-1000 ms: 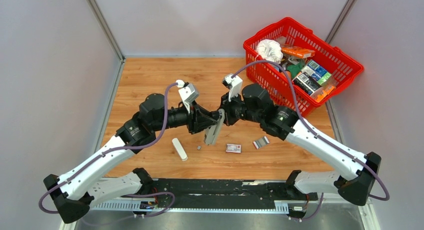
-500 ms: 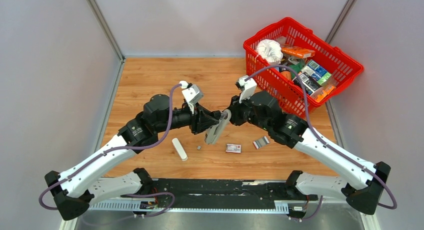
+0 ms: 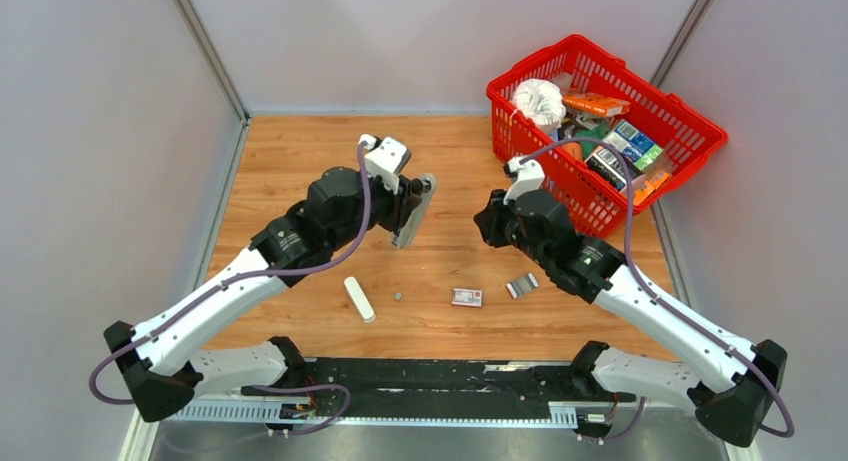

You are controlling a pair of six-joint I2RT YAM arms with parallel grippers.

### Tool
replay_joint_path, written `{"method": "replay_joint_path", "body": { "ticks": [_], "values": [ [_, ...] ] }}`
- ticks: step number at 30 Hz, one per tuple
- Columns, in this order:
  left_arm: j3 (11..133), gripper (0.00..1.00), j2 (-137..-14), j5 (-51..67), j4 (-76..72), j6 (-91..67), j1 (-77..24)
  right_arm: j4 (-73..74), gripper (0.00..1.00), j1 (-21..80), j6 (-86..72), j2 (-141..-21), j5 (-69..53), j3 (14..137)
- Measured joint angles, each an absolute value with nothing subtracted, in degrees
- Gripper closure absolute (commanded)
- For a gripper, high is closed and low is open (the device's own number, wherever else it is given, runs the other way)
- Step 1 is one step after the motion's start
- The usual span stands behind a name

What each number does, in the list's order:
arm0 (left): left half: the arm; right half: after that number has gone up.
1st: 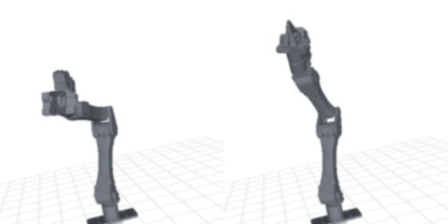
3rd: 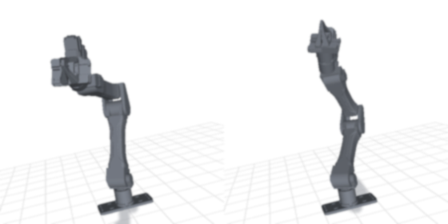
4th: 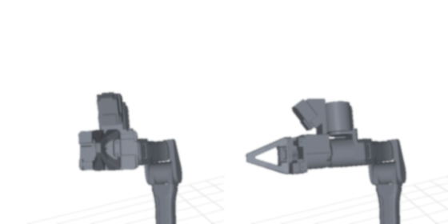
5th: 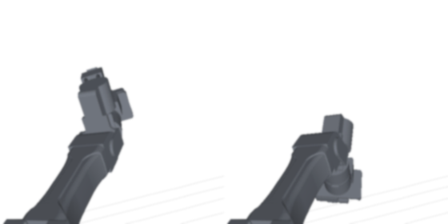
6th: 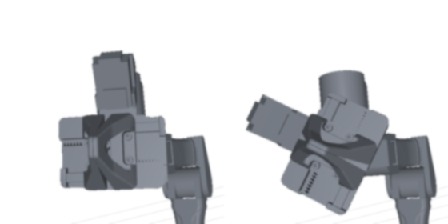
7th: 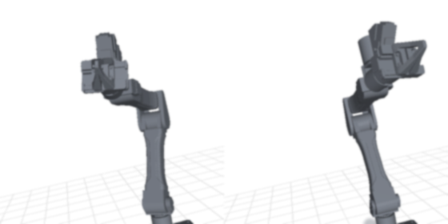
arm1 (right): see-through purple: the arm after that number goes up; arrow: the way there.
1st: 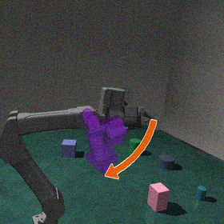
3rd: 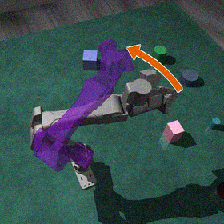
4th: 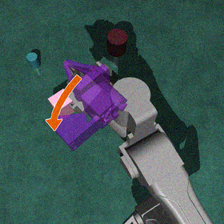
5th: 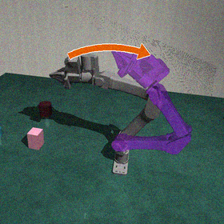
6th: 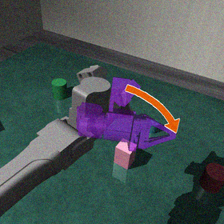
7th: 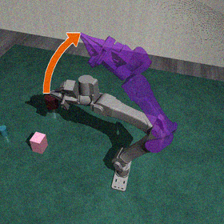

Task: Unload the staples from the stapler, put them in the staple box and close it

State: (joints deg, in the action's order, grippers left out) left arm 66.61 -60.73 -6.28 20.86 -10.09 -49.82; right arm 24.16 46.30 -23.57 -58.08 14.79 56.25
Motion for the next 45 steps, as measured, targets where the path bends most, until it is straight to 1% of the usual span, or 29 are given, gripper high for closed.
{"method": "replay_joint_path", "body": {
  "ticks": [2, 6, 15, 24, 32, 38, 45],
  "values": [
    [68.14, 1.00, -63.53, -9.89, 21.21, -9.41, -49.34, 24.10, 0.82, 46.30, -23.99, -58.28, 14.79, 55.42],
    [70.17, 1.00, -68.64, -12.91, 22.52, -8.80, -46.94, 23.59, 0.83, 46.30, -24.84, -58.74, 14.37, 53.89],
    [74.85, 1.00, -80.64, -12.56, 24.97, -10.94, -33.74, 21.71, 0.85, 46.30, -27.20, -59.83, 10.66, 50.35],
    [81.28, 1.00, -95.50, -8.10, 28.82, -12.56, -26.79, 19.53, 0.85, 46.30, -28.05, -59.92, 6.87, 49.52],
    [83.59, 1.00, -101.12, -3.40, 32.51, -13.63, -22.04, 19.05, 0.85, 46.30, -28.29, -59.99, 4.84, 49.52],
    [85.23, 1.00, -105.71, -0.25, 33.21, -14.11, -20.25, 18.98, 0.85, 46.30, -28.29, -60.58, 4.03, 49.52],
    [88.31, 1.00, -114.13, 1.85, 35.40, -14.79, -20.03, 19.00, 0.85, 46.30, -28.29, -60.77, 3.90, 49.52]
  ]
}}
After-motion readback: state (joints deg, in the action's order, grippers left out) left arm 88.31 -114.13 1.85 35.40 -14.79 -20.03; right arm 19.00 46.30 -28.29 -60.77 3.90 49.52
